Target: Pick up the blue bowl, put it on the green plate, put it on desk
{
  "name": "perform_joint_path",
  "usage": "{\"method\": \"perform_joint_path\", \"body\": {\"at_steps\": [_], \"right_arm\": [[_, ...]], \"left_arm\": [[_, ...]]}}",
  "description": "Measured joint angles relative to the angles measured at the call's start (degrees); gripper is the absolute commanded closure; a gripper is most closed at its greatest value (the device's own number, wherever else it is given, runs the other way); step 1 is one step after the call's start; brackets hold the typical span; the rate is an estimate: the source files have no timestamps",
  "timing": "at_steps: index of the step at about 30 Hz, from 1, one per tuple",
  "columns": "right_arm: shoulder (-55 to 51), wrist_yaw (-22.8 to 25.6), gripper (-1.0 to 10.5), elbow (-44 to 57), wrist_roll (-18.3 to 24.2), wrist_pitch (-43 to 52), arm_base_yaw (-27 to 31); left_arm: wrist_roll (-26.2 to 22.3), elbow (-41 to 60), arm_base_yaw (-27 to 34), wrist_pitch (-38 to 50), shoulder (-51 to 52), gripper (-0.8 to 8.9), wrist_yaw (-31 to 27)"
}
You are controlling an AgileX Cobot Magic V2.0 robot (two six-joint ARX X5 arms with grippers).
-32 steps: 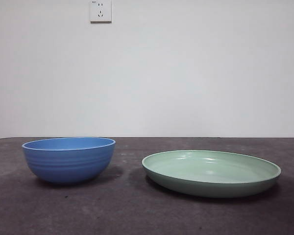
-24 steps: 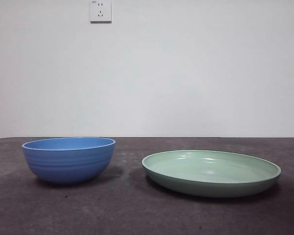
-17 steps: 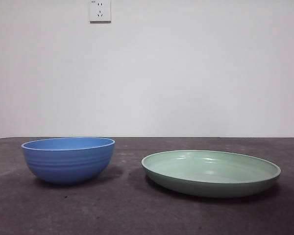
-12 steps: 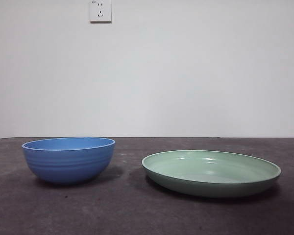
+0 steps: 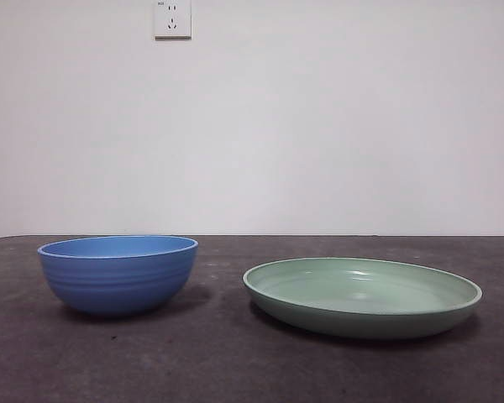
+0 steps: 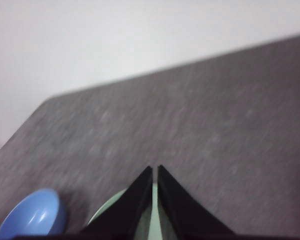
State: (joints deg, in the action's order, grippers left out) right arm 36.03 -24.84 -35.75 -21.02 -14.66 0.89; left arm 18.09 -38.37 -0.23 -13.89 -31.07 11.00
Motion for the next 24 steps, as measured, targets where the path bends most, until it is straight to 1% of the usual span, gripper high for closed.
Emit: {"method": "perform_joint_path", "body": {"at_steps": [5,9,14,18,21,24], "right_arm": [[6.23,-4.11,9.4,-6.86,1.55,-5.62,-1.73],[9.44,-6.58,9.4,-11.58,3.34,-9.31,-4.92],[10.71,-10.16,9.4,-14.08,5.90,-11.30,-8.81],[10.71,-14.32,9.4,-14.27,8.90,-14.40,-9.84],[10.71,-15.02,9.4,-14.27,11.67,-18.18,-9.90],[10.71,-15.04,9.4,-14.27,13.27,-19.39,-9.90]], "left_arm": [[-0.22,-7.98,-0.39,-4.85,-7.63,8.04,6.32],[-1.27,-11.52,-3.48,-9.79,-11.74,8.04,10.93],[-4.22,-12.74,-8.02,-16.59,-14.86,8.04,15.10],[-6.80,-12.74,-10.91,-18.49,-15.26,8.04,16.20],[-7.74,-12.76,-12.44,-18.51,-15.12,8.04,16.22],[-8.17,-12.79,-13.22,-18.49,-15.08,8.04,16.22]]}}
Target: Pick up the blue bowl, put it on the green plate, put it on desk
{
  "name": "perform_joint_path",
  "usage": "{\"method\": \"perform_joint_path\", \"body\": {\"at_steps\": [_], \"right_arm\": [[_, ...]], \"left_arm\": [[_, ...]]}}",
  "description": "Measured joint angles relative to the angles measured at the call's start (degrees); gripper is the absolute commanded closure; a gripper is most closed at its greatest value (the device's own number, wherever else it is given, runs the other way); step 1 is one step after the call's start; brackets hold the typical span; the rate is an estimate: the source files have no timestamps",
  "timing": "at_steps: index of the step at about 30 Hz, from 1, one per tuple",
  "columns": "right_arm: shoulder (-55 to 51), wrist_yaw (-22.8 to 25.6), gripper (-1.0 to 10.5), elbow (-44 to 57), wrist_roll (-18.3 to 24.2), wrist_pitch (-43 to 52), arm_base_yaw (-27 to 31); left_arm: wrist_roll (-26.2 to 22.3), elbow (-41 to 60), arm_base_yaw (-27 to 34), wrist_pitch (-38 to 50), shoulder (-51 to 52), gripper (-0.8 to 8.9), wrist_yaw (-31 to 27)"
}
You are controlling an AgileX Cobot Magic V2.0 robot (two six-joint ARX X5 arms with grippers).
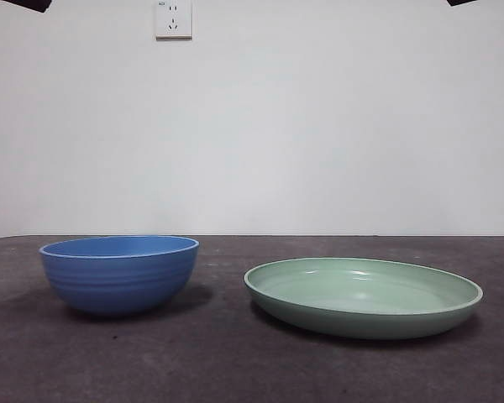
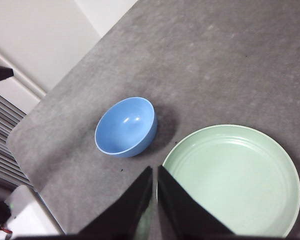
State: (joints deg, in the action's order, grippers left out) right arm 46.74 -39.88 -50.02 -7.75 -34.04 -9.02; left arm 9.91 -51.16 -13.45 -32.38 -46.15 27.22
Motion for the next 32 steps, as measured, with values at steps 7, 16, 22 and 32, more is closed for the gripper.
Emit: {"method": "perform_joint_path", "body": {"at_steps": [7,16,22,32], "right_arm": [[0.00,0.11,8.9,0.00,1.60,0.00,0.00],[0.00,2.75,4.3,0.00,1.97,-0.02,0.00],[0.00,2.78,4.3,0.00,1.97,-0.04,0.00],[0.00,2.38,4.3,0.00,1.92,-1.36,0.00]], "left_arm": [[-1.84,0.00,-1.42,0.00,0.00,7.28,0.00],[-3.89,0.00,-1.81,0.02,0.00,1.52,0.00],[-4.46,0.00,-1.81,0.04,0.00,1.58,0.04],[2.08,-0.22,-0.15,-4.31,-2.19,1.65,0.07]]}}
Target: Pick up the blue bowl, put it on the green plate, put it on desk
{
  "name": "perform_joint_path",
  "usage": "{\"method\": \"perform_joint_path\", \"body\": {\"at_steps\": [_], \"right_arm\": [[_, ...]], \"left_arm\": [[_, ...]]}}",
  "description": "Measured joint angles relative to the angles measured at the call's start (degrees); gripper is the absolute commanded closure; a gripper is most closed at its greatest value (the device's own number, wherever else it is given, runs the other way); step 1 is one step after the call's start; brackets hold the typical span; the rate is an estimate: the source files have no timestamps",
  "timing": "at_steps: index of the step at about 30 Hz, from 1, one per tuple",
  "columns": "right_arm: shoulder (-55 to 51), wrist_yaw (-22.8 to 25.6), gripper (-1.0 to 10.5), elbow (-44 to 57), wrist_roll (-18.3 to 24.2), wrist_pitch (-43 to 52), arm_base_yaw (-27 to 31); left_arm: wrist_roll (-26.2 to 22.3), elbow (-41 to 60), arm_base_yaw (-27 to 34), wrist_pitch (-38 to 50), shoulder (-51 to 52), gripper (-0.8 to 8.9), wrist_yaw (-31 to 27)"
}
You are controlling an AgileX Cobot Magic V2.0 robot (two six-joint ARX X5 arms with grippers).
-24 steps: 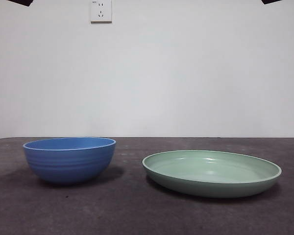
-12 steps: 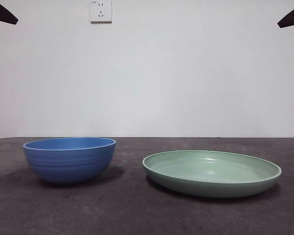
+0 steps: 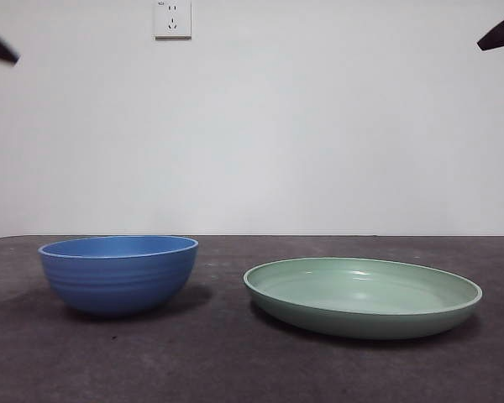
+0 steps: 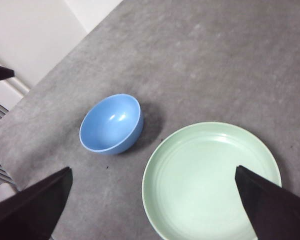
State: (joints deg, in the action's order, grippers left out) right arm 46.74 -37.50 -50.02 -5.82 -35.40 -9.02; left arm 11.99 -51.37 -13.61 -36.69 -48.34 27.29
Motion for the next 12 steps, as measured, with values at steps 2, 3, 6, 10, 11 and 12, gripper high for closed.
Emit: {"method": "perform_joint_path", "body": {"at_steps": [2,3,6,10,11,12], "right_arm": [[0.00,0.00,4.3,0.00,-0.17,-0.35,0.00],[0.00,0.00,4.3,0.00,-0.31,-0.42,0.00],[0.00,-0.31,4.3,0.00,-0.59,-0.85,0.00],[0.00,-0.77,4.3,0.00,-0.61,-1.49,0.00],[0.00,-1.29,4.3,0.00,-0.61,-1.53,0.00],[0.00,-1.64,4.3,0.00,-0.61,-1.62,0.00]], "left_arm": [[0.90,0.00,1.25,-2.78,-2.27,1.67,-0.13],[1.07,0.00,1.84,-4.26,-3.69,1.66,-0.22],[1.01,0.00,3.13,-8.04,-8.46,1.66,-0.33],[0.55,-0.02,4.20,-7.69,-14.86,1.67,-0.35],[0.52,-0.11,4.31,-7.50,-16.35,1.67,-0.35],[0.52,-0.22,4.35,-6.88,-18.10,1.67,-0.37]]}}
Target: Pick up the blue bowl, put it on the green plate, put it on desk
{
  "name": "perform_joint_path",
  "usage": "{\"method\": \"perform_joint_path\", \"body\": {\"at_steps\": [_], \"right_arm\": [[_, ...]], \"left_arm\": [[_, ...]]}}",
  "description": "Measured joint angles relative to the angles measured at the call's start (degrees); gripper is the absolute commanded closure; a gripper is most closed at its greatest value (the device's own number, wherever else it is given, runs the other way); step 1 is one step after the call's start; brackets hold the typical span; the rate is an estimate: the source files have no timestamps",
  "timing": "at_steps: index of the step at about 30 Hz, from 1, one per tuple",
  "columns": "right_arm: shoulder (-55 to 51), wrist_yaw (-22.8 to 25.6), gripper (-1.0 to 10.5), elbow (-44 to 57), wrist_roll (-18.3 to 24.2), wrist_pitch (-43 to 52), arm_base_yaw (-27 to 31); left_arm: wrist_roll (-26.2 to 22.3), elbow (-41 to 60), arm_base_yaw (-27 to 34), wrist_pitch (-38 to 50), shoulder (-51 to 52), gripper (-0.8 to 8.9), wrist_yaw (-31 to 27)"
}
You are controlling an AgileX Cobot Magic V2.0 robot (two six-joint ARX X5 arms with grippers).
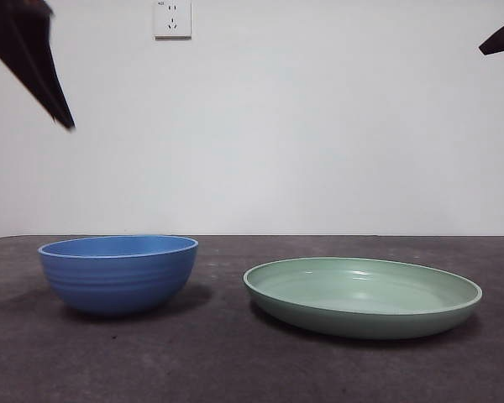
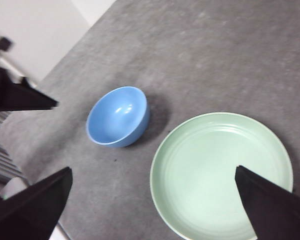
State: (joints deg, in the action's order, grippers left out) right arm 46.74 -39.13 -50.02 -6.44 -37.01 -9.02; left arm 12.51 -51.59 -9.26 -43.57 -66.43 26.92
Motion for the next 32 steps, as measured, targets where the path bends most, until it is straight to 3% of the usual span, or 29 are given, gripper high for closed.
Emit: {"method": "perform_joint_path", "body": {"at_steps": [15,22,32], "right_arm": [[0.00,-0.57,4.3,0.00,-0.02,-1.33,0.00],[0.00,-1.33,4.3,0.00,-0.02,-1.33,0.00],[0.00,-1.33,4.3,0.00,-0.02,-1.33,0.00]], "left_arm": [[-0.42,-0.44,0.02,10.84,-19.15,2.03,-2.95],[-0.59,-0.55,0.04,13.25,-20.87,5.27,-5.88],[-0.57,-0.55,0.02,14.16,-22.14,7.57,-5.99]]}}
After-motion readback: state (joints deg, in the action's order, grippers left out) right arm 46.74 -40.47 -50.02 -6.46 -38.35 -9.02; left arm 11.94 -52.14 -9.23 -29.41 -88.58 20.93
